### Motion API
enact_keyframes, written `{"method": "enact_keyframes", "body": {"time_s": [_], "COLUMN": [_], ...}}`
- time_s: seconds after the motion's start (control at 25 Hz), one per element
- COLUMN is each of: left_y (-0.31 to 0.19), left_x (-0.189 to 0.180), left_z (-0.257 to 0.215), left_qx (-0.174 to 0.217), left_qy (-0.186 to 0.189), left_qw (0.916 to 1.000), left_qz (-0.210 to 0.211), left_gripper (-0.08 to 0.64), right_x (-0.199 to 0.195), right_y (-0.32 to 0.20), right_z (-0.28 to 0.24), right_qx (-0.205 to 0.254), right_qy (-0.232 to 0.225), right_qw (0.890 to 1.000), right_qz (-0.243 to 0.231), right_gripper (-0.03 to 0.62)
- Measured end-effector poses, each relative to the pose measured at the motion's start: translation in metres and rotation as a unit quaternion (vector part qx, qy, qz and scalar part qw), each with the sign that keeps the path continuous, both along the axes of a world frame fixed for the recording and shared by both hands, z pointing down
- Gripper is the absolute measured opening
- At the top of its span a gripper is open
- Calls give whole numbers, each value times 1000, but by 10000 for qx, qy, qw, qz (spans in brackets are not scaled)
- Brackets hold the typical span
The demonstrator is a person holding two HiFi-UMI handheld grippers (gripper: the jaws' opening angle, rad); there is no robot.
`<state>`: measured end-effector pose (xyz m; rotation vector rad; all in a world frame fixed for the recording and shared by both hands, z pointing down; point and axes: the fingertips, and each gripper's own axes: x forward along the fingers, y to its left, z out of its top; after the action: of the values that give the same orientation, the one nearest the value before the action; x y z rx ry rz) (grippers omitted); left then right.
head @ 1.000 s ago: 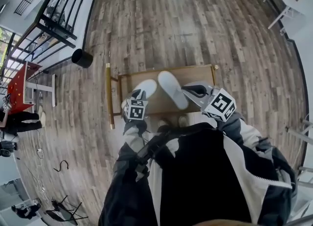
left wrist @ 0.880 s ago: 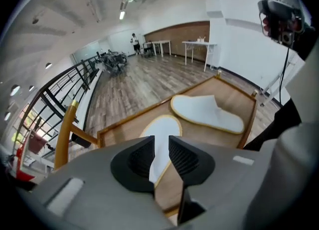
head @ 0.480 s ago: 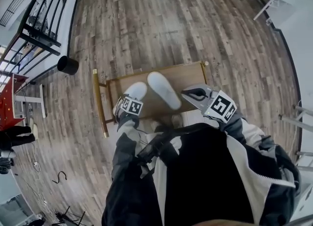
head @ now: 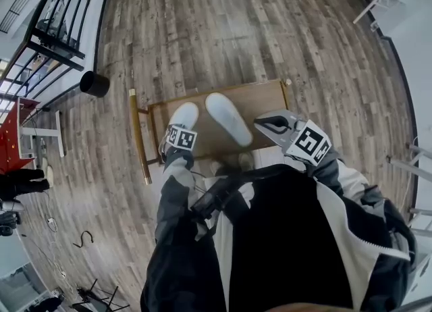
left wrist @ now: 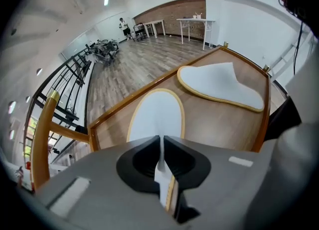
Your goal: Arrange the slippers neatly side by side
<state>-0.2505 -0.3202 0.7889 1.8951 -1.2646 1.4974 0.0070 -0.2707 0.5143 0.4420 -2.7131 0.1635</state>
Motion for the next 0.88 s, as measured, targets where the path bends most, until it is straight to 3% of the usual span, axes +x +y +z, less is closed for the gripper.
{"method": "enact_keyframes", "body": {"time_s": [0.2, 0.4, 0.52, 0.64, 0.88], "left_y": [-1, -1, 4, 8, 15], "left_x": [0, 2, 13, 25, 38], "left_z": [-22, -52, -78, -109, -184], "left_qx": [247, 697, 1000, 1412, 2303], "left_qy": [510, 957, 1395, 1721, 2308], "left_qw": [9970, 9886, 9772, 9662, 9353], "left_qz": [-530, -928, -1249, -1301, -1373], "left_gripper": [34, 34, 32, 33, 33], "right_x": [-8, -21, -29, -37, -56], "right_y": [-1, -2, -1, 3, 6], "right_z": [-5, -8, -9, -10, -12], "right_qx": [37, 69, 88, 105, 170], "right_qy": [-94, -196, -254, -304, -418], "right_qw": [9999, 9994, 9989, 9980, 9957], "right_qz": [-116, -268, -395, -547, -814], "right_gripper": [5, 5, 5, 5, 5]}}
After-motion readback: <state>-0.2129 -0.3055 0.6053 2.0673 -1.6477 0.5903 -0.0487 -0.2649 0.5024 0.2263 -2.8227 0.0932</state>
